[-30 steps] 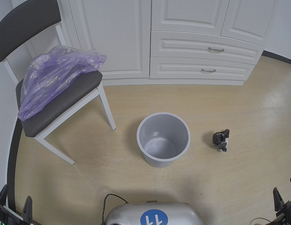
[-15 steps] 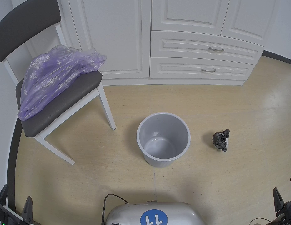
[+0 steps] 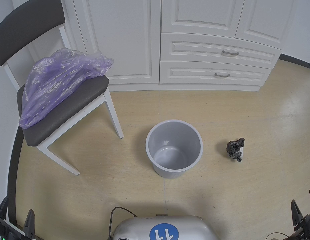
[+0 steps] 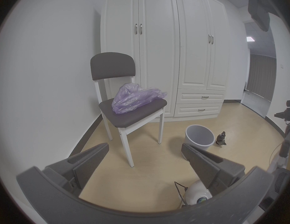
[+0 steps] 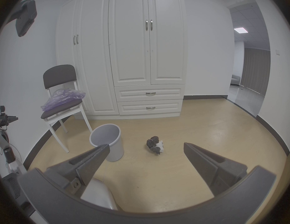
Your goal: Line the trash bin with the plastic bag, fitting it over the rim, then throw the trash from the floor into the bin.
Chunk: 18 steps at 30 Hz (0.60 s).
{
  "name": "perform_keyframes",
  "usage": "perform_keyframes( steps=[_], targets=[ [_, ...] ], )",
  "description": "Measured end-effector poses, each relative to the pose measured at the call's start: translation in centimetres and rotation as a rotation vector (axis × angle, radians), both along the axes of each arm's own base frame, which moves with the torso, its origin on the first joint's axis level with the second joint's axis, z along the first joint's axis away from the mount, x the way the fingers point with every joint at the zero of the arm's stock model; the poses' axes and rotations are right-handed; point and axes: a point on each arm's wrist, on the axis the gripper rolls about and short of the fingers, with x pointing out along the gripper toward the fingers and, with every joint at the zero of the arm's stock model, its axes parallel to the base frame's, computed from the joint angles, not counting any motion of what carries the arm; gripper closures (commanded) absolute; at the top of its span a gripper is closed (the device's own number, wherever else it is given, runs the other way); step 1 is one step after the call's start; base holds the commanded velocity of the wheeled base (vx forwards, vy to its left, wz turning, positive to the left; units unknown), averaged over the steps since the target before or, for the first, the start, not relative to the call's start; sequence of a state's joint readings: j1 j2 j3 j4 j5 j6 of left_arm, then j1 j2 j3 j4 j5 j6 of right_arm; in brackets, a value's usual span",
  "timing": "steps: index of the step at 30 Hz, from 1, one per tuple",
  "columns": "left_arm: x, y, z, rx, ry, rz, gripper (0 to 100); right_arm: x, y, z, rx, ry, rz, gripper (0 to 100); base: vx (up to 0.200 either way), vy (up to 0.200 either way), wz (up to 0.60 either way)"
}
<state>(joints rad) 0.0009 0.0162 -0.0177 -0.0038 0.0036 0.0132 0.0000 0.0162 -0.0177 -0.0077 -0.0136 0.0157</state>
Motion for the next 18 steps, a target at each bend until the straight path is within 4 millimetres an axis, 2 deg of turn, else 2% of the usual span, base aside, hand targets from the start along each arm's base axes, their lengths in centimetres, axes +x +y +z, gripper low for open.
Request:
perform_keyframes(
  steps=[7,15,18],
  targets=[
    [0.0,-0.1,0.0,0.03,-0.003,-0.03,0,0.0,0.0,0.0,-0.044,0.001,0.005,0,0.0,0.0,0.0],
    [0.0,0.0,0.3,-0.027,-0.032,0.005,0,0.0,0.0,0.0,-0.001,-0.001,-0.001,0,0.0,0.0,0.0],
    [-0.3,0.0,1.4,-0.055,-0.09,-0.007,0,0.0,0.0,0.0,-0.005,-0.004,0.001,0,0.0,0.0,0.0]
  ],
)
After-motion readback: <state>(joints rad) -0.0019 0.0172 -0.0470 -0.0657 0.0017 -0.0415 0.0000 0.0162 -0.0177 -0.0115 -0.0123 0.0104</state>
